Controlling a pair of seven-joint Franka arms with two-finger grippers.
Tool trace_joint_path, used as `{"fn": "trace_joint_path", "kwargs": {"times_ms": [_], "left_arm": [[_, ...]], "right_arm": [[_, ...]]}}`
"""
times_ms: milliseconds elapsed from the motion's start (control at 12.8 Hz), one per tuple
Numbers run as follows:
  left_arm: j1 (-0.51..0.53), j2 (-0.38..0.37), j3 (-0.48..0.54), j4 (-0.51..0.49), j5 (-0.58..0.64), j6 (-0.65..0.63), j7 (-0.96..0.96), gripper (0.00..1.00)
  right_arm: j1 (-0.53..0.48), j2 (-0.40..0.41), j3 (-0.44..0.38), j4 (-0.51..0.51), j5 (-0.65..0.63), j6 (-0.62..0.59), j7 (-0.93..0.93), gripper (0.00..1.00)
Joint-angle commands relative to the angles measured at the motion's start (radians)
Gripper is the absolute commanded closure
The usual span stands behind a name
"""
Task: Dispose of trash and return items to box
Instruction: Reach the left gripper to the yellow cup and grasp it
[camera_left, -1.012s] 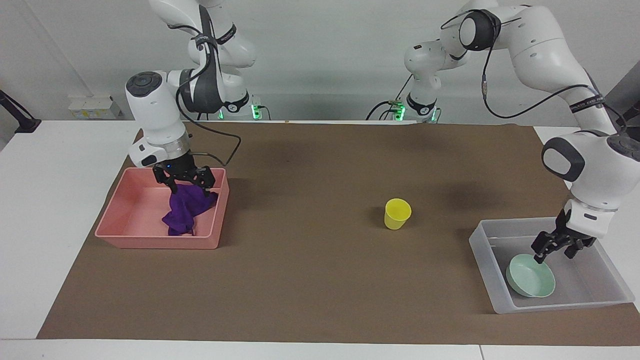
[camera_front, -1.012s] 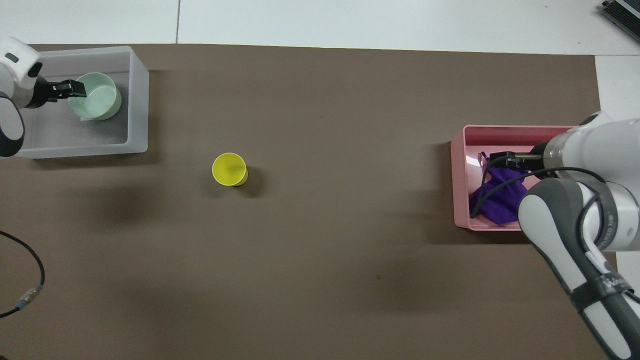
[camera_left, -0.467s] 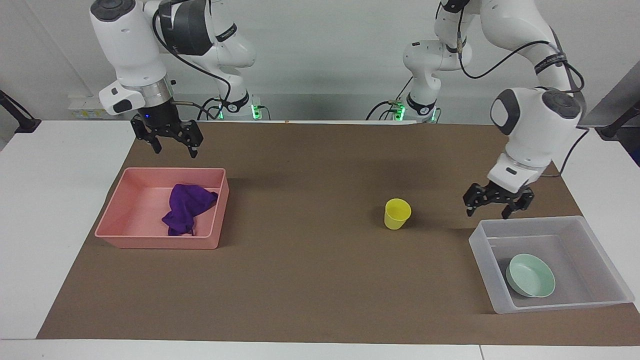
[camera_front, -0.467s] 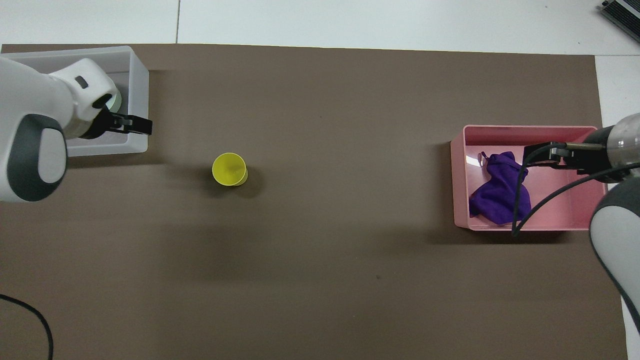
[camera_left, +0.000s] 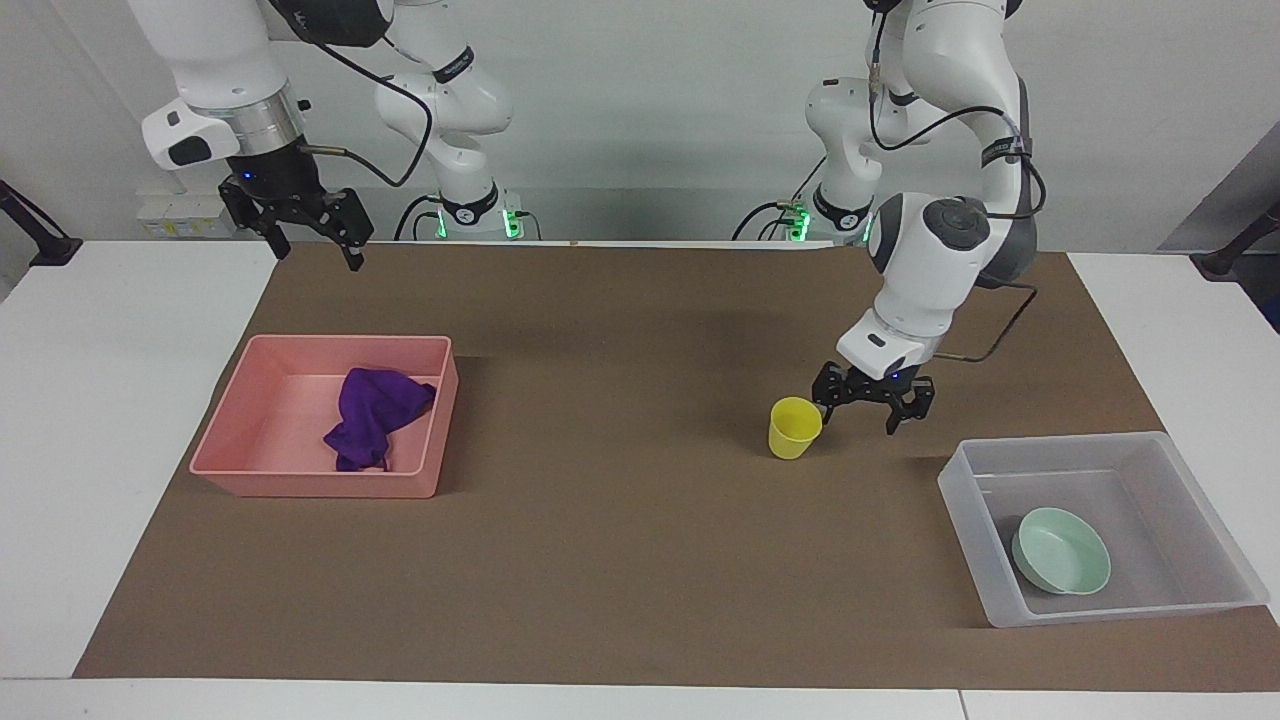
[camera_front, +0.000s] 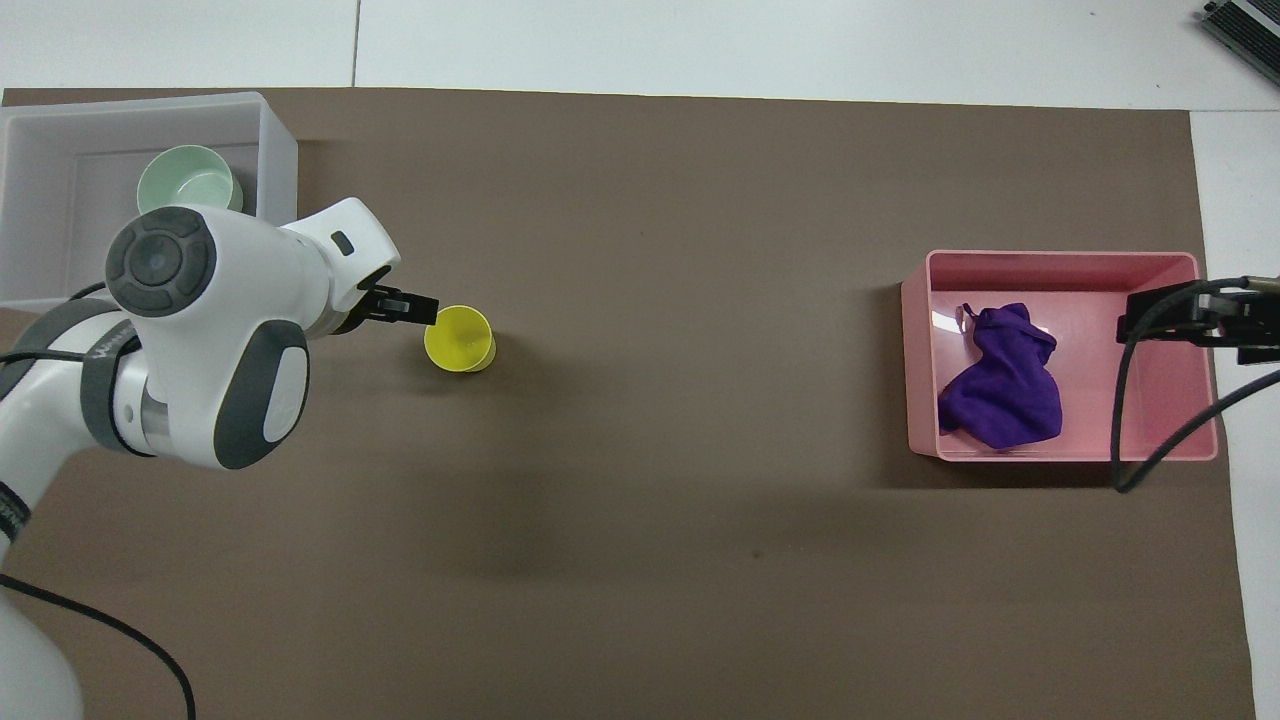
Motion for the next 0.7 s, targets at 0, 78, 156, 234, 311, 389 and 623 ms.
{"fn": "trace_joint_path", "kwargs": {"times_ms": [0, 78, 156, 234, 311, 389, 623], "left_arm": [[-0.053, -0.035, 0.017, -0.110, 0.012, 0.095, -0.052, 0.00], [-0.063, -0.029, 0.016, -0.118, 0.012, 0.120, -0.052, 0.00], [-0.063, -0.013, 0.016, -0.124, 0.012, 0.137, -0.051, 0.21], [-0.061, -0.010, 0.016, -0.124, 0.014, 0.140, -0.046, 0.65], [-0.061, -0.010, 0.017, -0.124, 0.013, 0.140, -0.043, 1.00], [-0.061, -0.010, 0.016, -0.124, 0.012, 0.139, -0.054, 1.00], [-0.063, -0.010, 0.016, -0.112, 0.012, 0.129, -0.056, 1.00]], "right_arm": [[0.087, 0.033, -0.135, 0.076, 0.013, -0.063, -0.074, 0.00], [0.081, 0.021, -0.132, 0.050, 0.013, -0.049, -0.074, 0.00], [0.077, 0.009, -0.117, 0.022, 0.011, -0.046, -0.076, 0.00], [0.074, 0.002, -0.113, 0.011, 0.011, -0.034, -0.079, 0.00], [0.068, -0.007, -0.109, -0.005, 0.011, -0.031, -0.080, 0.00], [0.055, -0.008, -0.102, -0.012, 0.010, -0.029, -0.083, 0.00], [-0.014, -0.010, -0.024, -0.010, 0.010, -0.028, -0.100, 0.00]]}}
